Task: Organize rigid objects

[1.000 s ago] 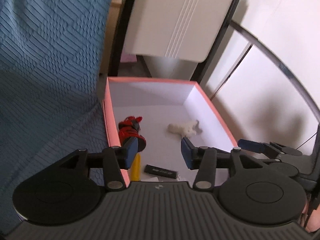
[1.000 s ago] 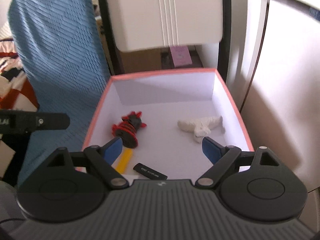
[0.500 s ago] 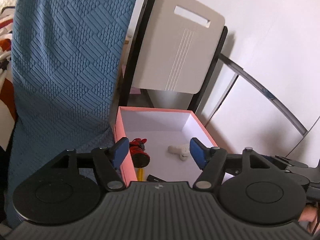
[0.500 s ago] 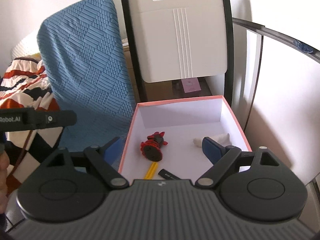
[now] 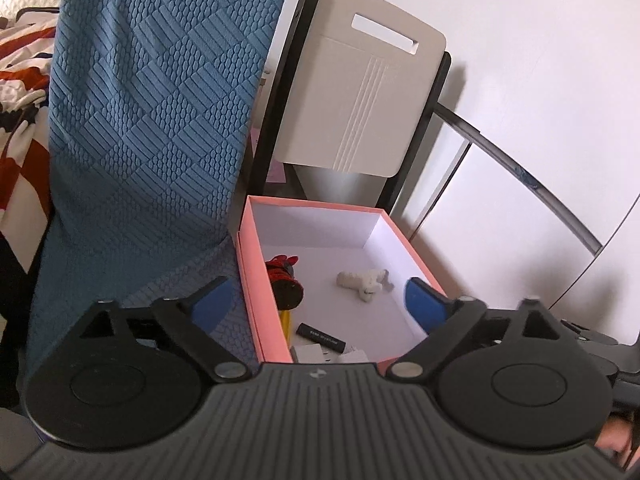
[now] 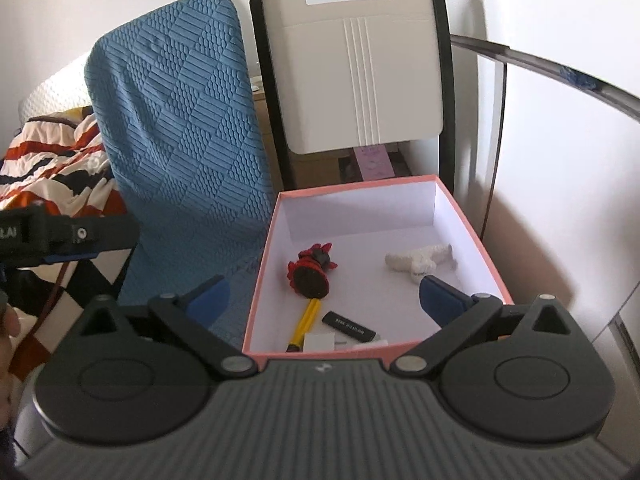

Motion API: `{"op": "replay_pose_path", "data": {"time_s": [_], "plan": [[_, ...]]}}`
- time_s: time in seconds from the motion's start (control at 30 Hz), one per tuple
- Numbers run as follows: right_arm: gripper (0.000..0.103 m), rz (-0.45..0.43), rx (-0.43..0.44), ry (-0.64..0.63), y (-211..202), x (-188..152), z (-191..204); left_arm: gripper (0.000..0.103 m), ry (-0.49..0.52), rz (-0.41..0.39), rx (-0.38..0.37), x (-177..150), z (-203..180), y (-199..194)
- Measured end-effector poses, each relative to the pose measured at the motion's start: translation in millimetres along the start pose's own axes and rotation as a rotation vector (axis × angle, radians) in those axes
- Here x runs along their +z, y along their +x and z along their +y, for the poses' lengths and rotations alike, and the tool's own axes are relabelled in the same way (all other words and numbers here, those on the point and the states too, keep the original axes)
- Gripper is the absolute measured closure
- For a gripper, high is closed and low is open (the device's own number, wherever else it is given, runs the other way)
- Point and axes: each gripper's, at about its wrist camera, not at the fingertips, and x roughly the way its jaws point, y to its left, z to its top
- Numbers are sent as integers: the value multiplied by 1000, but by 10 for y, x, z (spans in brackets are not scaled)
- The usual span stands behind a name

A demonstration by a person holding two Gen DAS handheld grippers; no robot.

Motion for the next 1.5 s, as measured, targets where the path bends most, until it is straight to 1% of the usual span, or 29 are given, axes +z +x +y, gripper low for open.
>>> {"op": "replay_pose_path", "data": {"time_s": [0.2,0.37,0.73,1.17,1.27,1.5], "plan": [[0,33,2,18,-27,-107,7,3,-15,-1,10,-59,35,-27],[0,46,-7,17,-43,-170,33,3,-27,15,12,-96,52,-3],[0,44,-23,11,-33,-156,37,2,-30,31,8,-96,76,41],[0,59,-18,21,-2,-174,44,0,-34,40,31,-91,97,54],[0,62,-18,25,6,-174,35,0,-38,48,19,-87,101,60],[0,62,-27,20,27,-189,23,0,-34,48,32,-93,103,72]]}}
